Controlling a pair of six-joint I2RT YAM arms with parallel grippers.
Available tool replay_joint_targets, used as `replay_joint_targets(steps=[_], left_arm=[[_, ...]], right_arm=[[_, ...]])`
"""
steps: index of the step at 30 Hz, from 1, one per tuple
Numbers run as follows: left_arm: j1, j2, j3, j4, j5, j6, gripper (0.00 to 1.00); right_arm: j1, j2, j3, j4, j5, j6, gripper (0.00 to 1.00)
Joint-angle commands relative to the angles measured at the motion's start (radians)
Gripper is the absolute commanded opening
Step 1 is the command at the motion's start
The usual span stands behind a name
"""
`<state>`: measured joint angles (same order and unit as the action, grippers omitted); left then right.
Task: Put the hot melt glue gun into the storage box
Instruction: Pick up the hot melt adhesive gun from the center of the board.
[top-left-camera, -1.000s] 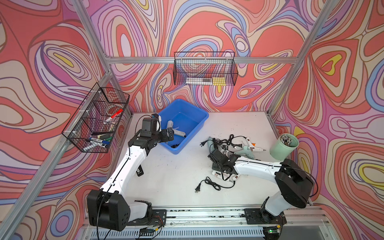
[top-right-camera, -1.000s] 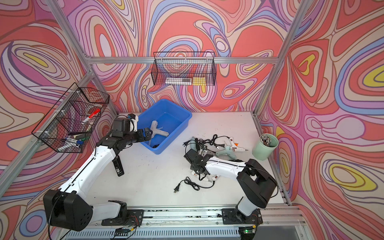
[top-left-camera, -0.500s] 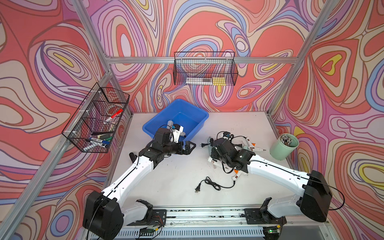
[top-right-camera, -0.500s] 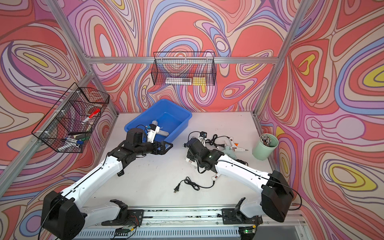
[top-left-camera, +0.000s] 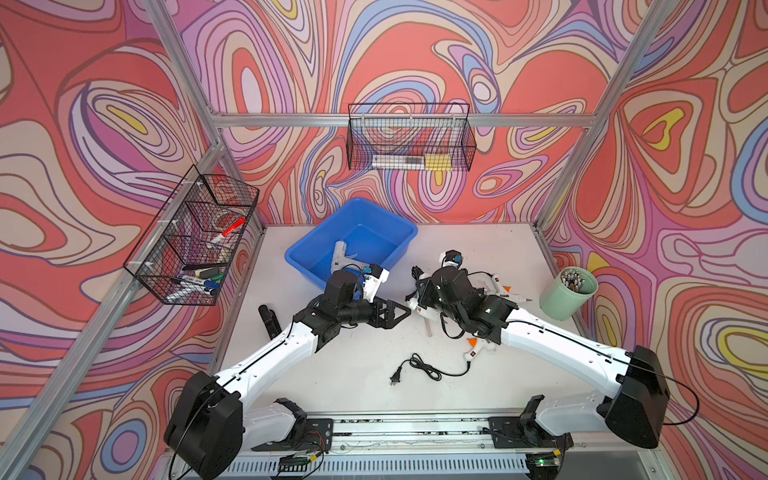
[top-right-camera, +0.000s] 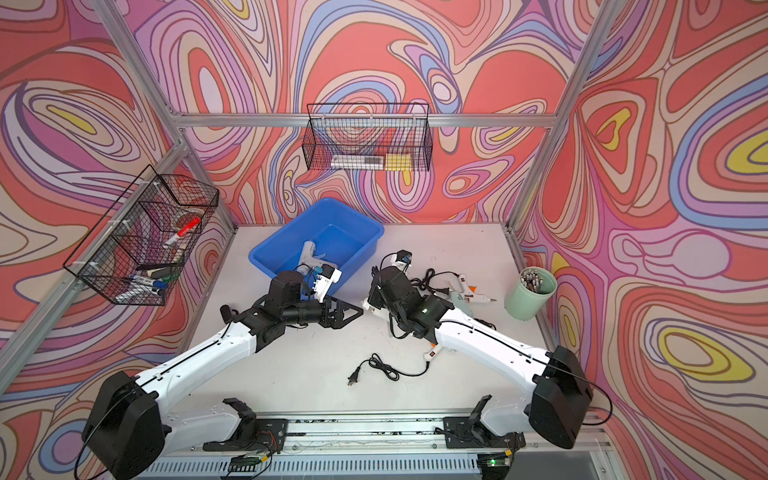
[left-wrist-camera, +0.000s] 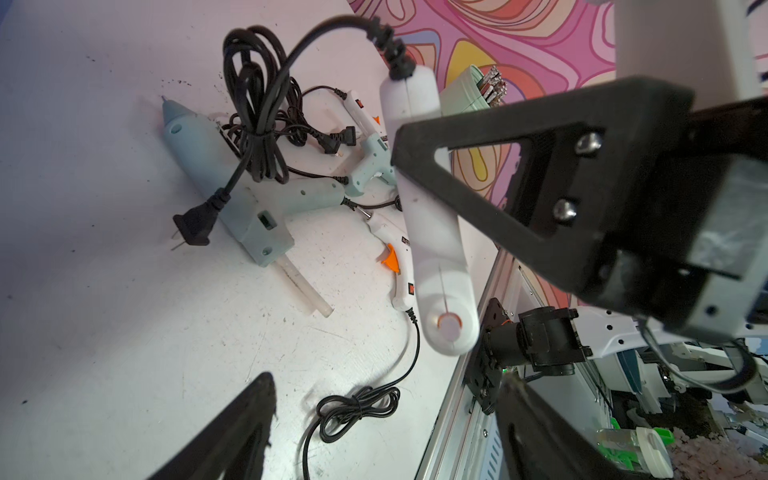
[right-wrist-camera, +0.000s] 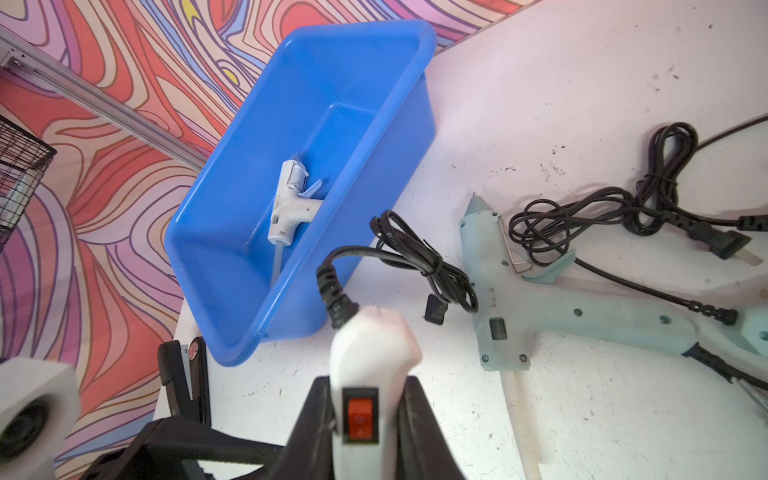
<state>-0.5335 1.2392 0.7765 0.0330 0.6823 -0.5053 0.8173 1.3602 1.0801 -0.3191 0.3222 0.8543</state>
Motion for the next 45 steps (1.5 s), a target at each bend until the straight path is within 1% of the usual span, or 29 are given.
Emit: replay_joint_targets(steps=[1, 4, 13, 17, 22, 23, 25, 30, 33, 35, 36, 37, 38, 39, 40, 43, 44, 45], left_arm=[[-0.01, 0.028, 0.001, 0.11, 0.037, -0.05, 0.82], [-0.022, 0.051, 0.003, 0.17, 0.055, -0.085, 0.77], [-0.057, 0.128, 0.019, 0.272, 0.052, -0.14, 0.55], [-0.063, 0.151, 0.021, 0.316, 0.045, -0.17, 0.52], [-0.069, 0.17, 0.01, 0.395, 0.027, -0.232, 0.52], [-0.069, 0.173, 0.008, 0.409, 0.024, -0.242, 0.51], [-0.069, 0.177, 0.004, 0.418, 0.015, -0.252, 0.44], [-0.069, 0.18, 0.011, 0.394, 0.016, -0.251, 0.15], [-0.069, 0.178, 0.017, 0.373, 0.016, -0.25, 0.0], [-0.069, 0.173, 0.022, 0.348, 0.009, -0.245, 0.0], [-0.069, 0.169, 0.026, 0.33, 0.001, -0.241, 0.0], [-0.069, 0.165, 0.029, 0.314, -0.007, -0.238, 0.0], [-0.069, 0.157, 0.033, 0.286, -0.024, -0.232, 0.0], [-0.069, 0.148, 0.039, 0.257, -0.042, -0.223, 0.0], [-0.069, 0.137, 0.044, 0.234, -0.061, -0.216, 0.0], [-0.069, 0.103, 0.083, 0.124, -0.126, -0.169, 0.0], [-0.069, 0.092, 0.102, 0.086, -0.145, -0.152, 0.0], [-0.068, 0.082, 0.126, 0.048, -0.157, -0.129, 0.0]], right_arm=[[-0.004, -0.021, 0.005, 0.051, -0.016, -0.001, 0.0], [-0.004, -0.017, 0.001, 0.058, -0.025, 0.003, 0.0], [-0.004, -0.004, 0.0, 0.077, -0.04, 0.005, 0.0], [-0.005, 0.003, -0.003, 0.077, -0.035, 0.003, 0.0], [-0.004, 0.014, -0.008, 0.084, -0.035, 0.002, 0.0], [-0.004, 0.017, -0.008, 0.086, -0.035, 0.0, 0.0], [-0.004, 0.02, -0.009, 0.087, -0.036, 0.0, 0.0], [-0.004, 0.018, -0.012, 0.091, -0.031, -0.009, 0.0], [-0.003, 0.015, -0.014, 0.09, -0.024, -0.018, 0.0], [-0.004, 0.013, -0.014, 0.09, -0.018, -0.024, 0.0], [-0.004, 0.011, -0.014, 0.091, -0.018, -0.031, 0.04], [-0.004, 0.007, -0.014, 0.091, -0.017, -0.035, 0.13], [-0.003, 0.002, -0.013, 0.091, -0.017, -0.044, 0.25], [-0.004, -0.004, -0.01, 0.089, -0.018, -0.055, 0.42], [-0.003, -0.009, -0.006, 0.087, -0.021, -0.065, 0.56], [-0.004, -0.035, 0.01, 0.071, -0.029, -0.102, 0.87], [-0.004, -0.048, 0.012, 0.068, -0.028, -0.117, 0.98], [-0.004, -0.064, 0.01, 0.069, -0.029, -0.133, 0.98]])
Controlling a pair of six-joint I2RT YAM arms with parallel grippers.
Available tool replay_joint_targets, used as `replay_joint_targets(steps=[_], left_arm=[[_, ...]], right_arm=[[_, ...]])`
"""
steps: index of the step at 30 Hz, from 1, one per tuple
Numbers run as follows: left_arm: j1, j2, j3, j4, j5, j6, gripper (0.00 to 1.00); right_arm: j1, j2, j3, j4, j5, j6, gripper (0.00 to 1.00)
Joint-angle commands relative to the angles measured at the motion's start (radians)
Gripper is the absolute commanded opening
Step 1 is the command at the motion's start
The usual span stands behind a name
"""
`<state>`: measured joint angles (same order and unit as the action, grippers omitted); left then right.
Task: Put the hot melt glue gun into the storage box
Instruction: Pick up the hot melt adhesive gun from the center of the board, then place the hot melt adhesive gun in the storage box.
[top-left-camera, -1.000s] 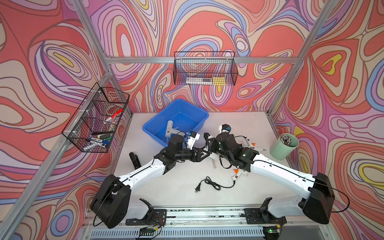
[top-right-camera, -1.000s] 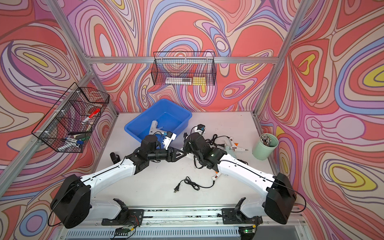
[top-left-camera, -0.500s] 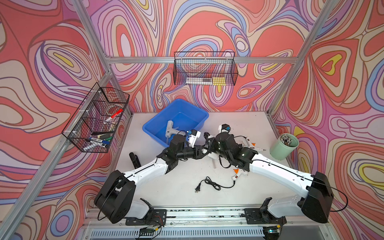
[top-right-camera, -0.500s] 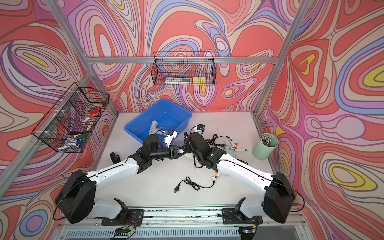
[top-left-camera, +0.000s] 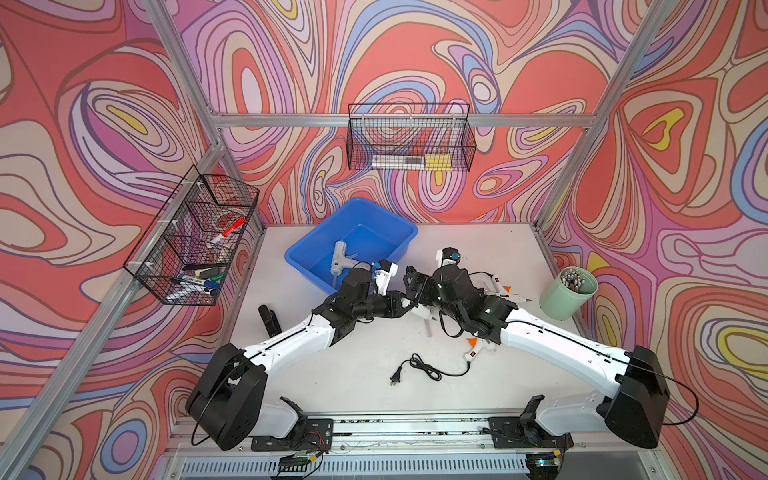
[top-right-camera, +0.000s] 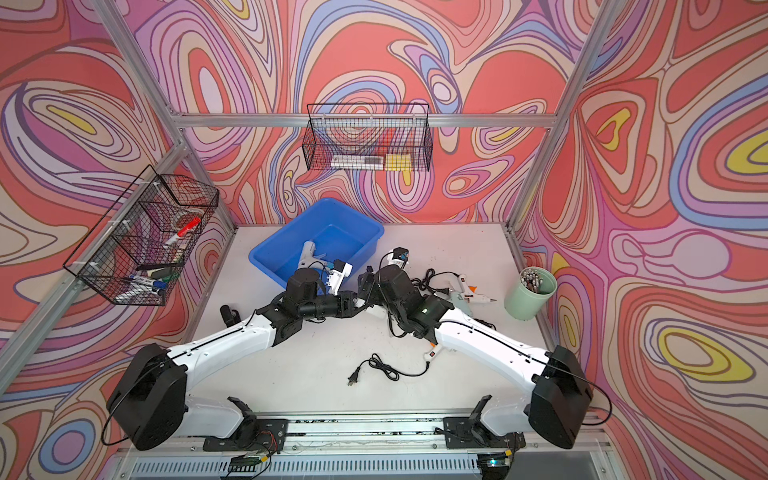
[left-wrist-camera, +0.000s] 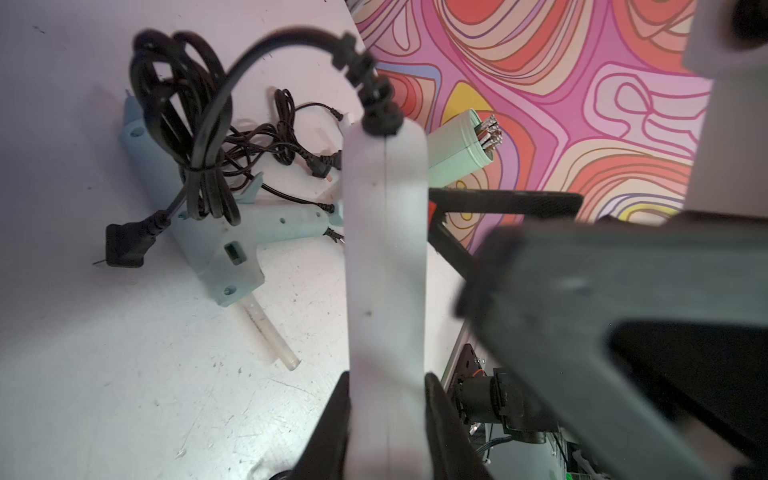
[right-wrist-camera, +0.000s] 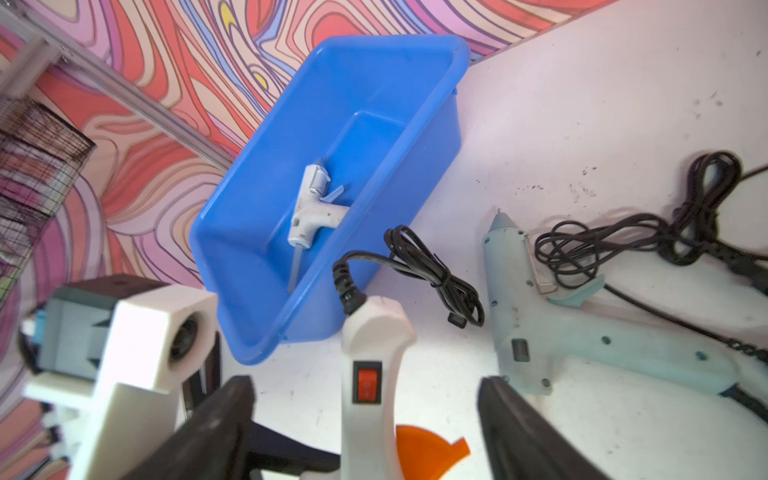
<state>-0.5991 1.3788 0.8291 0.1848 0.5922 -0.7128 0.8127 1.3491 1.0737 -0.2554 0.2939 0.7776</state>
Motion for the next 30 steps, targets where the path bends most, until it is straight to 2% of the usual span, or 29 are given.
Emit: replay_joint_targets(steps=[1, 6, 14, 18, 22, 30], left_arm=[[-0.002, -0.065, 0.098, -0.137, -0.073, 0.096, 0.0], [0.011, -0.088, 0.243, -0.291, -0.123, 0.164, 0.0], [0.173, -0.036, 0.46, -0.381, -0.118, 0.19, 0.0], [0.25, 0.053, 0.563, -0.4, -0.117, 0.237, 0.0], [0.337, 0.185, 0.659, -0.386, -0.059, 0.233, 0.0], [0.395, 0.41, 0.74, -0.326, -0.031, 0.224, 0.0]], right_arm=[[0.001, -0.069, 0.016, 0.003, 0.004, -0.069, 0.98], [0.001, -0.159, 0.019, -0.056, 0.109, -0.099, 0.98], [0.001, -0.252, -0.012, -0.164, 0.287, -0.1, 0.98], [0.001, -0.253, -0.021, -0.211, 0.318, -0.083, 0.98], [0.001, -0.242, -0.024, -0.258, 0.327, -0.058, 0.98], [0.0, -0.213, -0.008, -0.403, 0.371, 0.016, 0.98]])
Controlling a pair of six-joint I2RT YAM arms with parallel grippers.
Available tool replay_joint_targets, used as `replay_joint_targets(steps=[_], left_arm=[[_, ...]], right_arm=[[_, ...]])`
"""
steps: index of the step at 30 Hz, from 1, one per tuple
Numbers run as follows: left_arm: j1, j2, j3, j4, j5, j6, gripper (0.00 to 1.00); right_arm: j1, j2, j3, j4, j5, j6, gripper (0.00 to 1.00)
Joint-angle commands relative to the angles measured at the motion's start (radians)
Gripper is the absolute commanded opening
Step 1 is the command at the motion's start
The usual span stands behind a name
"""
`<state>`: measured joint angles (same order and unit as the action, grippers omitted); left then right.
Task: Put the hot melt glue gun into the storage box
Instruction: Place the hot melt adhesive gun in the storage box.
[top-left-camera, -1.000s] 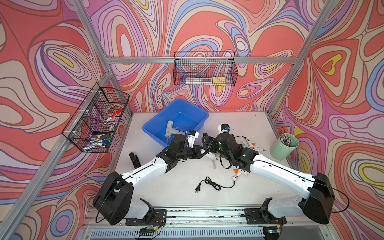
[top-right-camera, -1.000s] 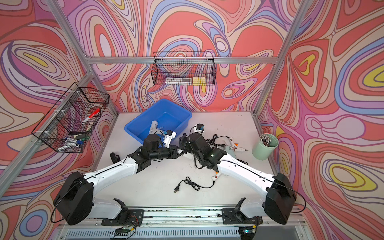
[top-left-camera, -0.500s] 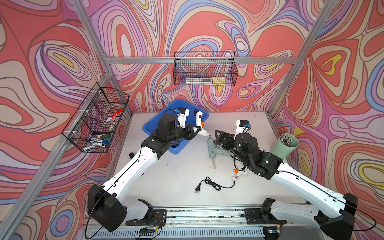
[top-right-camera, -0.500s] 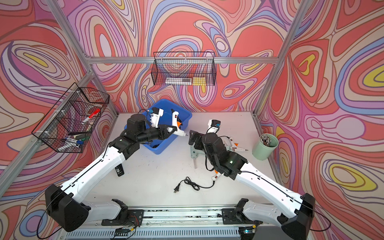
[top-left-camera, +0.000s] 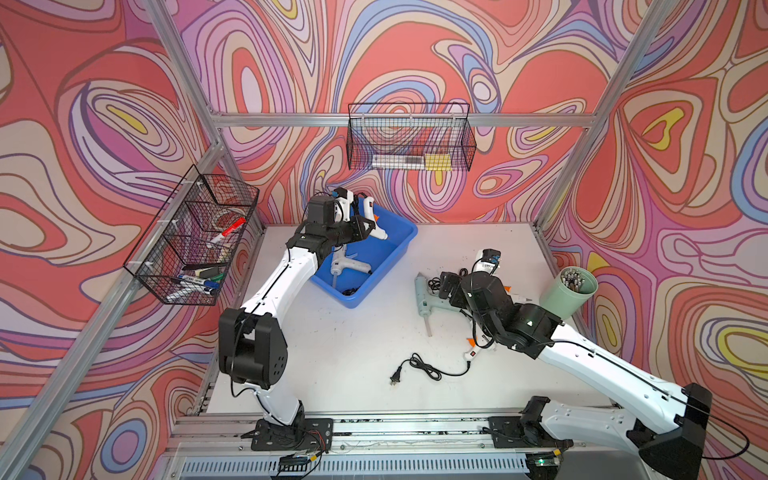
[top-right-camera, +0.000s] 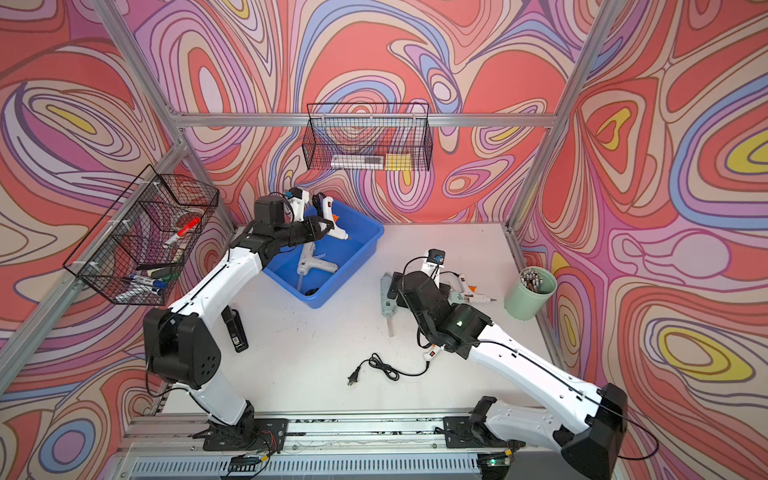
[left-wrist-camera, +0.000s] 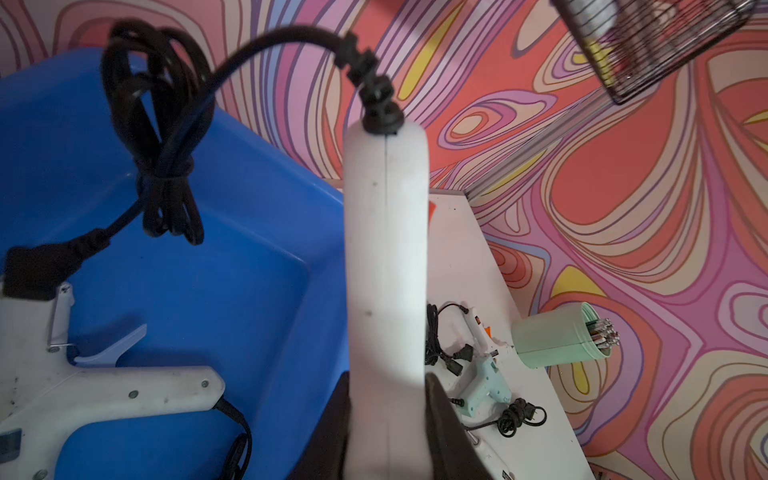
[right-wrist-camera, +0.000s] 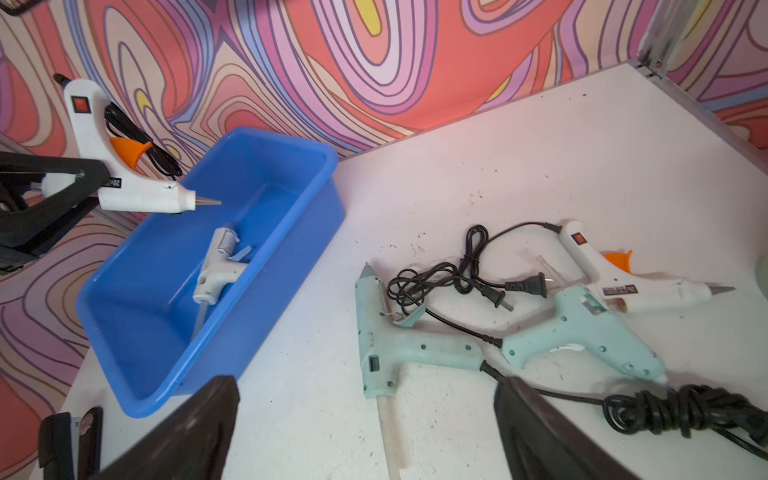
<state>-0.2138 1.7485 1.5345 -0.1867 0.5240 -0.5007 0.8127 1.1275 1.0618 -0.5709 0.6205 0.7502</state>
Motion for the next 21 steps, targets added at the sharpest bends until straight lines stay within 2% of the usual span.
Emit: replay_joint_targets(steps=[1, 7, 14, 21], left_arm=[[0.014, 0.068, 0.042, 0.051, 0.042, 0.01, 0.0], [0.031, 0.202, 0.056, 0.074, 0.053, -0.003, 0.0], [0.061, 0.297, 0.053, 0.084, 0.064, -0.018, 0.0], [0.073, 0.371, 0.083, -0.024, 0.014, 0.044, 0.0]], right_arm=[[0.0, 0.011, 0.004, -0.106, 0.048, 0.054, 0.98], [0.001, 0.052, 0.001, -0.229, 0.046, 0.124, 0.96], [0.001, 0.061, -0.05, -0.3, 0.021, 0.191, 0.89], [0.001, 0.117, -0.095, -0.256, -0.083, 0.197, 0.78]])
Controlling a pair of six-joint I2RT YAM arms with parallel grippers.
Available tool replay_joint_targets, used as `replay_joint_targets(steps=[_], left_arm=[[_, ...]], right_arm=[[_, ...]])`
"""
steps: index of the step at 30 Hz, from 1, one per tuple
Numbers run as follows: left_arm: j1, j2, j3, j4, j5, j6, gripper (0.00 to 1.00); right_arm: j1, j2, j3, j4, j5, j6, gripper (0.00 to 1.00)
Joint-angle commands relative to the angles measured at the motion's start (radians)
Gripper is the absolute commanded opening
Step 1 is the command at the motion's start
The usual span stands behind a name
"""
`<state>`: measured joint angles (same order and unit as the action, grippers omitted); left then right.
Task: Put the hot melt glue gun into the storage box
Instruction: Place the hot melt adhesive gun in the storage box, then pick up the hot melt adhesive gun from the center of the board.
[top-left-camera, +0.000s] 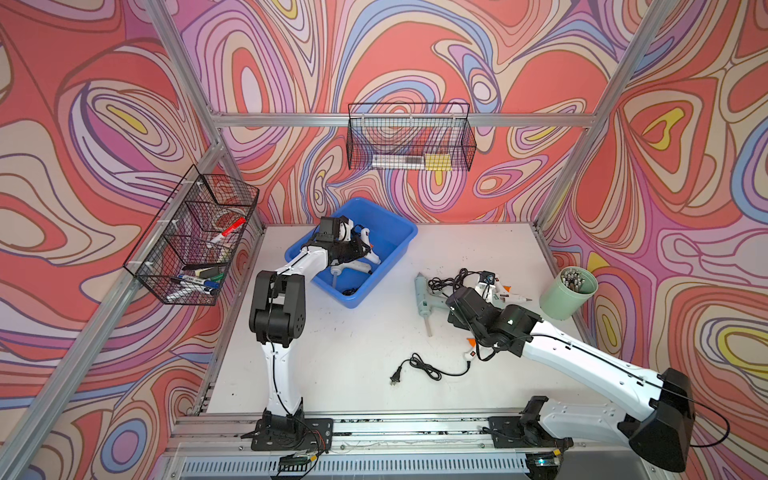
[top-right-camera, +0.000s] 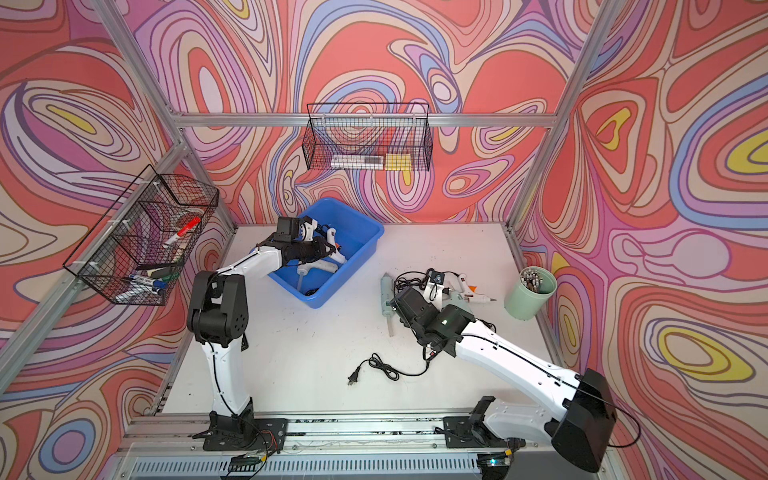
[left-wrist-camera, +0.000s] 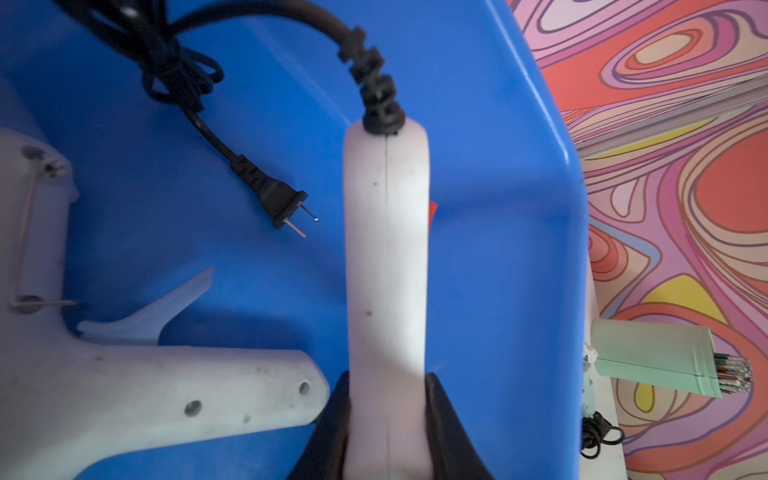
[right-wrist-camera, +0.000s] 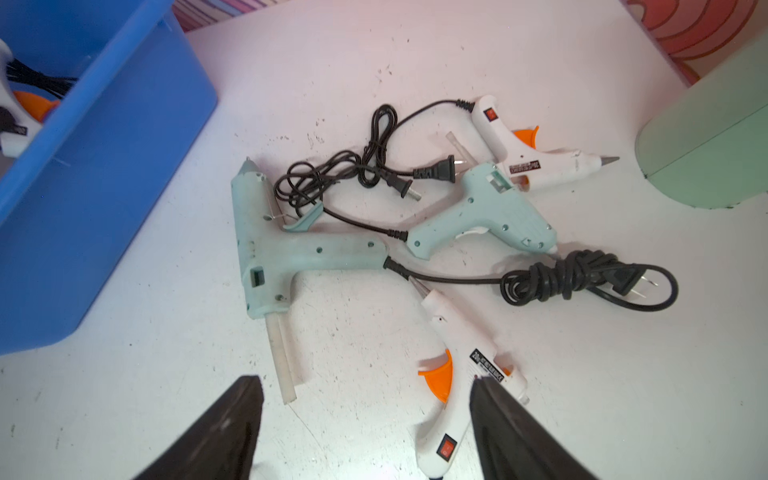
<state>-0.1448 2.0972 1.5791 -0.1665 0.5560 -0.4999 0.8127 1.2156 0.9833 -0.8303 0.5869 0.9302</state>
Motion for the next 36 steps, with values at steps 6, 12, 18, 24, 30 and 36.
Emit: replay_joint_targets(steps=[6, 12, 18, 24, 30, 36], left_arm=[[0.008, 0.068, 0.057, -0.14, -0.111, 0.09, 0.19], [0.008, 0.078, 0.071, -0.167, -0.168, 0.101, 0.49], [0.01, 0.057, 0.071, -0.195, -0.225, 0.11, 0.66], [0.011, 0.017, 0.044, -0.198, -0.255, 0.12, 0.67], [0.01, -0.085, -0.033, -0.179, -0.288, 0.112, 0.8], [0.01, -0.21, -0.118, -0.174, -0.319, 0.101, 0.99]], right_arm=[[0.002, 0.117, -0.026, 0.119, -0.141, -0.002, 0.74], [0.0, 0.242, -0.013, 0.244, -0.17, -0.03, 0.74], [0.0, 0.394, 0.049, 0.305, -0.159, -0.049, 0.72], [0.0, 0.481, 0.08, 0.342, -0.152, -0.044, 0.71], [-0.016, 0.534, 0.108, 0.385, -0.143, -0.043, 0.68], [-0.049, 0.61, 0.152, 0.421, -0.173, -0.088, 0.67]])
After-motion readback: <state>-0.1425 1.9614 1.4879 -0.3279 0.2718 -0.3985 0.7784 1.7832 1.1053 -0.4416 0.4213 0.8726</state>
